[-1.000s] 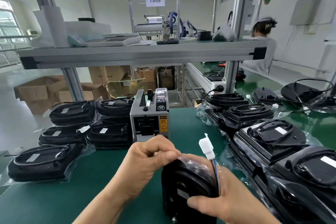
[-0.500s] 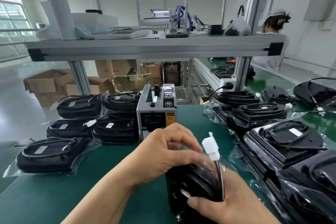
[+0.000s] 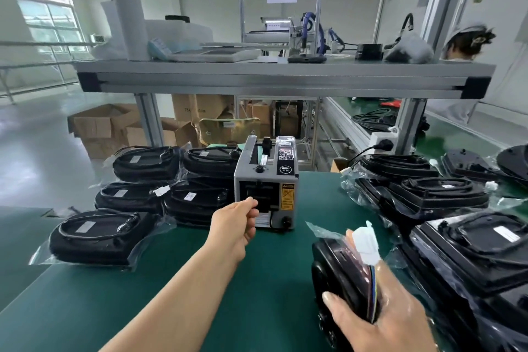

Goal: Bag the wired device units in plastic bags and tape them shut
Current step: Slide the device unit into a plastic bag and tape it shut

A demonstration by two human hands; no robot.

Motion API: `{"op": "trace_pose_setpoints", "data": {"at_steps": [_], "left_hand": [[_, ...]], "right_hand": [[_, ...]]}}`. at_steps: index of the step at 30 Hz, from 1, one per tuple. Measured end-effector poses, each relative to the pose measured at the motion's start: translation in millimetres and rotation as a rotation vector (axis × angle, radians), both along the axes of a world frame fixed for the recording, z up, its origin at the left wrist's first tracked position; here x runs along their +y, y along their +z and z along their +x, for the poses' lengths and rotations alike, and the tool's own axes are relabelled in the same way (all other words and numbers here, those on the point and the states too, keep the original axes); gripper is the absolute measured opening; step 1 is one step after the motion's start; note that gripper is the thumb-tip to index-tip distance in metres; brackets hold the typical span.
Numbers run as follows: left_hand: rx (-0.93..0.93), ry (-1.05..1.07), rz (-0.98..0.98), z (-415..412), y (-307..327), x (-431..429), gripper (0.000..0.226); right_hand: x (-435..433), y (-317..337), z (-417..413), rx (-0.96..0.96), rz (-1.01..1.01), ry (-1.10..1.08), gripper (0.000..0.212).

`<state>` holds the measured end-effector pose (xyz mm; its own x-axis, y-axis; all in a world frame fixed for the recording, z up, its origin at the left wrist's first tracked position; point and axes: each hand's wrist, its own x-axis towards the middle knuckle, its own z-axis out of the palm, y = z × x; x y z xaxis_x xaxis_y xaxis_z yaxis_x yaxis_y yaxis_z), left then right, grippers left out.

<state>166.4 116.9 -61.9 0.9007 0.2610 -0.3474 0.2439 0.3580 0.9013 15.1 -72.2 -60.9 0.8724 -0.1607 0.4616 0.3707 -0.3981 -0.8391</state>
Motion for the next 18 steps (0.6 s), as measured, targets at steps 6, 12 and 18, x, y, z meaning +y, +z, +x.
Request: {"op": "trace_pose_setpoints", "data": {"at_steps": [6, 12, 18], "left_hand": [[0.109, 0.047, -0.038, 38.2, -7.1, -3.2, 0.02], [0.163, 0.078, -0.06, 47.6, -4.5, -5.2, 0.012], [0.153, 0.152, -0.111, 55.9, 1.3, -15.0, 0.014]], "right_hand": [[0.7, -3.0, 15.6, 0.016, 0.04, 0.052, 0.091], [0.6, -2.2, 25.2, 0.063, 0.054, 0.068, 0.08], [3.9, -3.2, 22.0, 0.084, -0.004, 0.09, 0.07]]}}
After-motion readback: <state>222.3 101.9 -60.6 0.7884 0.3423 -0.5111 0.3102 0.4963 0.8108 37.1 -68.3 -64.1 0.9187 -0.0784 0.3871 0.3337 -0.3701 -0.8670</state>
